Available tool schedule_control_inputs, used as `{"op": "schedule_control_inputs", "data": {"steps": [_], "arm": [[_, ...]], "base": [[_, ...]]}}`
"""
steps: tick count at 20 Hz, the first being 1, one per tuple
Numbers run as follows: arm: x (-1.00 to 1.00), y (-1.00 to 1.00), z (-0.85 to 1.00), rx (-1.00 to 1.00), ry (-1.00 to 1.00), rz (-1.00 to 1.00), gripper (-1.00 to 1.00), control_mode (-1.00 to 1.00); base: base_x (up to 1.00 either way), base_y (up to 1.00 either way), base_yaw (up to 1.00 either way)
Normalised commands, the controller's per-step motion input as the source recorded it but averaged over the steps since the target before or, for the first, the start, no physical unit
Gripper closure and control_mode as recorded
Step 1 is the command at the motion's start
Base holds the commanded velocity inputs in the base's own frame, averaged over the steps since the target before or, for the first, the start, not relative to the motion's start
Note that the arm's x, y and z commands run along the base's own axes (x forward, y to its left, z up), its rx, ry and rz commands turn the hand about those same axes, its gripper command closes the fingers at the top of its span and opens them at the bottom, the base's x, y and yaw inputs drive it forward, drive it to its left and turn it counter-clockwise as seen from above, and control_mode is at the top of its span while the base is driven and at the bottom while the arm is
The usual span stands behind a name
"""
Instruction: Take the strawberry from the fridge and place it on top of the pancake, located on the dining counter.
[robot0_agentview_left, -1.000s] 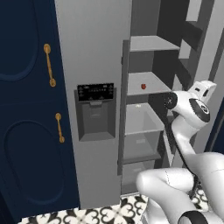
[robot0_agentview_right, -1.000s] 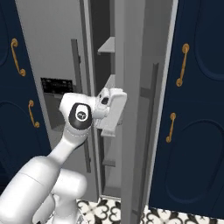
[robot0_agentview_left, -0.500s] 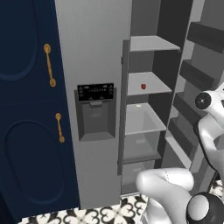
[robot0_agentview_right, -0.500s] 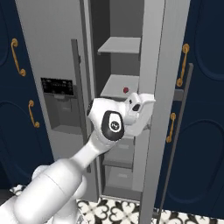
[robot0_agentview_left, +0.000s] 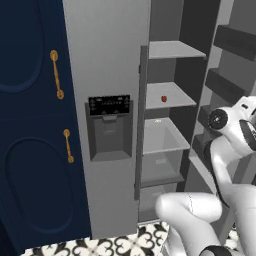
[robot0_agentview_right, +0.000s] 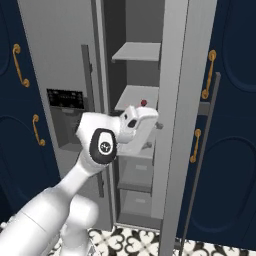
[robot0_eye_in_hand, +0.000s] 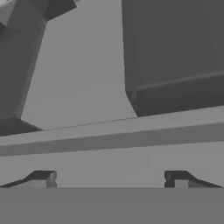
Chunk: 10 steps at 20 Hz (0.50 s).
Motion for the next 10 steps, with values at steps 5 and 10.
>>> {"op": "schedule_control_inputs", "data": {"steps": [5,10], "arm": [[0.01,0.87,-0.17,0.35,0.00,0.00,-1.00,-1.00],[0.00,0.61,-0.59,0.65,-0.01,0.00,-1.00,-1.00]], "base": [[0.00,0.00,0.00],[0.00,0.00,0.00]]}}
